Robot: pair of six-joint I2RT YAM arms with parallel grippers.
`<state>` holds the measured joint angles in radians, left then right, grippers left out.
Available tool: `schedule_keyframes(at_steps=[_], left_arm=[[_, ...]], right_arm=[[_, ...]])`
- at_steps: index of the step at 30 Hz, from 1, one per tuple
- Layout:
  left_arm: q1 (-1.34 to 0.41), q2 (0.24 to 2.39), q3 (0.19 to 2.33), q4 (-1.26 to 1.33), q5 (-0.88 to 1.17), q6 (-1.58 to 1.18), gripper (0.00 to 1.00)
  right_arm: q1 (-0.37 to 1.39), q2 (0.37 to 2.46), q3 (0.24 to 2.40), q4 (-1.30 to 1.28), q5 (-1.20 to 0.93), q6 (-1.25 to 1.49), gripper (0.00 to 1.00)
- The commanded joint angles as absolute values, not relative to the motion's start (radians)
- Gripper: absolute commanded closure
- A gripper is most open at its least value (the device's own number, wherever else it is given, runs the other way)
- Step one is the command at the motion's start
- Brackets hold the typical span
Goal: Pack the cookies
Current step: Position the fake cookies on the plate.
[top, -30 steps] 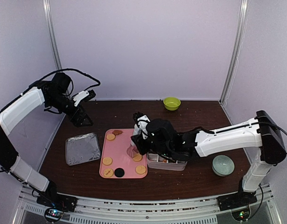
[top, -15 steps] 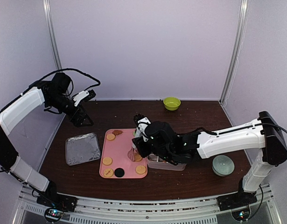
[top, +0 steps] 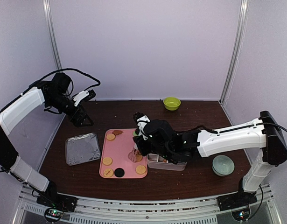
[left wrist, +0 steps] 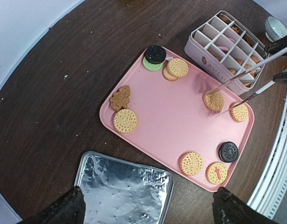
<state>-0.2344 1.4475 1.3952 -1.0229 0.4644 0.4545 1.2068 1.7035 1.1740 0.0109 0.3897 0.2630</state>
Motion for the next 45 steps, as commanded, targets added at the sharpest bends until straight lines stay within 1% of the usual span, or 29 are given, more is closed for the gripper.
schedule_keyframes(at_steps=[1,8,13,19,22,24,29,34,40,45], left_arm=[[-0.224,1.445,1.400,-1.031,0.474,0.463,0.02],[-0.225,1.442,1.404,-1.034,0.467,0.462,0.02],[-0.225,1.444,1.399,-1.034,0.480,0.461,0.02],[-0.227,1.469,1.336,-1.033,0.596,0.490,0.02],[-0.227,1.482,1.309,-1.032,0.635,0.515,0.02],[-0.226,1.484,1.302,-1.032,0.647,0.524,0.02],[-0.227,1.473,1.286,-1.032,0.661,0.546,0.02],[-0.226,1.471,1.268,-1.032,0.649,0.557,0.02],[-0.226,1.459,1.259,-1.025,0.638,0.561,0.02],[-0.227,1.452,1.261,-1.025,0.634,0.564,0.02]], right_arm=[[1.217,1.661,1.216,-0.010,0.429,0.233,0.54],[1.218,1.686,1.261,-0.049,0.410,0.184,0.56],[1.220,1.705,1.293,-0.072,0.376,0.169,0.60],[1.220,1.712,1.313,-0.101,0.379,0.176,0.68],[1.220,1.708,1.321,-0.116,0.384,0.178,0.75],[1.218,1.705,1.321,-0.119,0.381,0.176,0.75],[1.212,1.708,1.328,-0.134,0.357,0.175,0.70],[1.199,1.715,1.340,-0.130,0.372,0.181,0.79],[1.182,1.706,1.358,-0.087,0.400,0.170,0.80],[1.153,1.726,1.399,-0.073,0.376,0.176,0.81]])
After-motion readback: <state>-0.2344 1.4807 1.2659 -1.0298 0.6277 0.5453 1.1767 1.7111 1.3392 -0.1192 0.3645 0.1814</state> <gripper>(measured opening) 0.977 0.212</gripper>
